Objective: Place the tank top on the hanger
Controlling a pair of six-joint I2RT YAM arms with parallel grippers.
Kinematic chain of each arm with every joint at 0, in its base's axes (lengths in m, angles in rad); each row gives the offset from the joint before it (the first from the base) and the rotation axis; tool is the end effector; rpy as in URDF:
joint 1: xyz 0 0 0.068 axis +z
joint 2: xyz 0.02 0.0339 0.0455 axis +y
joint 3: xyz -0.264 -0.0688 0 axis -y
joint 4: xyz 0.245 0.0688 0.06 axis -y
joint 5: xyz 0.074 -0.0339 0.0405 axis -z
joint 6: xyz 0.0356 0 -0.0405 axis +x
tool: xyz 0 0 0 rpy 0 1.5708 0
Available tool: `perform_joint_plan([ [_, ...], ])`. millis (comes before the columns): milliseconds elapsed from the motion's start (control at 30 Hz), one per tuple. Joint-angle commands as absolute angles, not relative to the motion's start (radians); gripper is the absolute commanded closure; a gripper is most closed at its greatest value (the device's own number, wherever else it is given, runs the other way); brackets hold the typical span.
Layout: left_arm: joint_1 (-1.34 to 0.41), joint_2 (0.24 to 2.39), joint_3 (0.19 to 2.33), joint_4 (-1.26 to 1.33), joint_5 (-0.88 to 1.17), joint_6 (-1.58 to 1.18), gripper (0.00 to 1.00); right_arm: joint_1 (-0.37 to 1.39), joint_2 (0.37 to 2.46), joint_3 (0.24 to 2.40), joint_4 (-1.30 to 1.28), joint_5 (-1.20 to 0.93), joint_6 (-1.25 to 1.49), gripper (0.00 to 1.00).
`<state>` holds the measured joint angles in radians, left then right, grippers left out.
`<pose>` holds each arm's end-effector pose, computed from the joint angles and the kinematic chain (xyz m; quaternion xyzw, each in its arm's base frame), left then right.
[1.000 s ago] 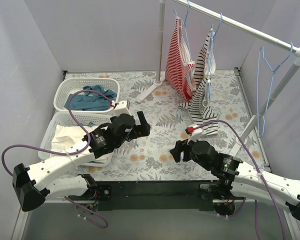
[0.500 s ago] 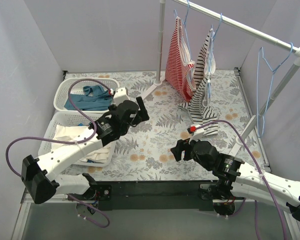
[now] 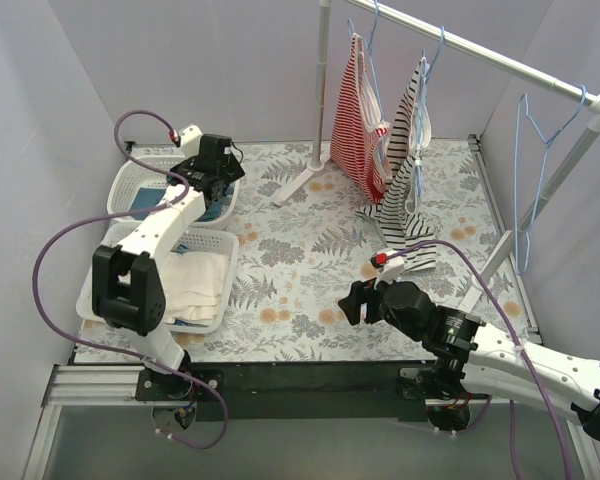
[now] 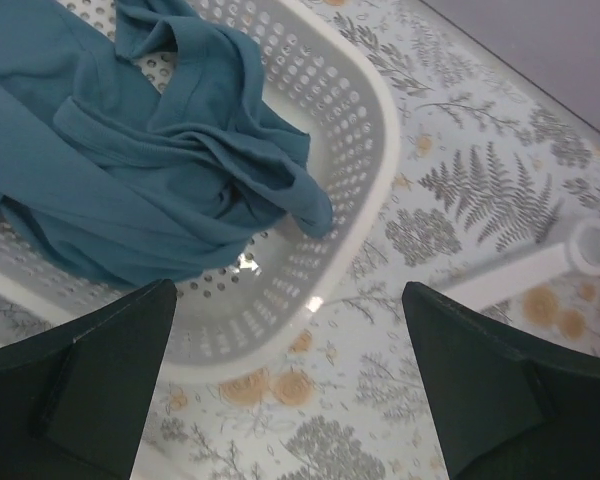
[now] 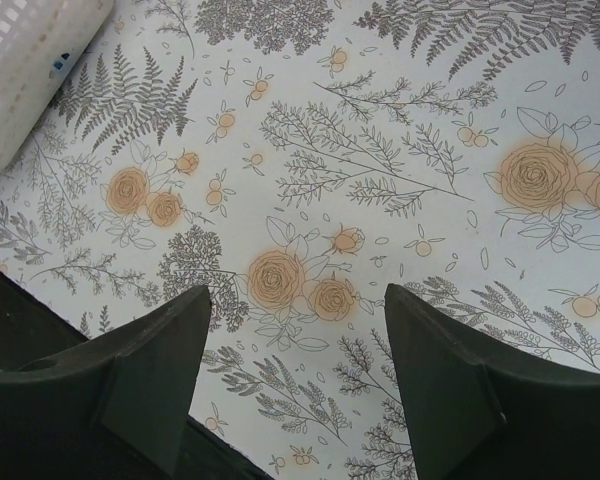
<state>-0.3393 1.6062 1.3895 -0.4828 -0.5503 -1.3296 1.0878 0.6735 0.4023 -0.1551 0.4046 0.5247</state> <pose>0.3470 -0.1027 0.3161 -0.5155 0.7132 -0.1355 0.4552 0.0881 0.1378 0.2262 -0.1243 0.8213 0.2659 0.4891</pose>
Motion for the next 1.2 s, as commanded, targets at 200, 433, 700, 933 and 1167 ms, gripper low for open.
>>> perform_joint_plan([
  [200, -0.215, 1.958, 1.609, -0.449, -0.416, -1.275, 0.1, 1.091, 0.696, 0.436, -0.11, 0.364, 0.523, 0.22],
  [433, -0.192, 2.002, 1.618, -0.462, -0.426, -1.325, 0.43, 1.091, 0.692, 0.428, -0.11, 0.359, 0.529, 0.22],
  [700, -0.179, 1.858, 1.723, -0.472, -0.495, -1.215, 1.0, 1.091, 0.689, 0.454, -0.115, 0.359, 0.52, 0.22],
  [933, -0.179, 1.614, 1.819, -0.408, -0.381, -1.063, 1.0, 1.091, 0.707, 0.505, -0.118, 0.382, 0.486, 0.22],
  [1167, -0.179, 1.476, 2.074, -0.306, -0.057, -1.061, 1.0, 1.089, 0.753, 0.594, -0.117, 0.434, 0.434, 0.22],
])
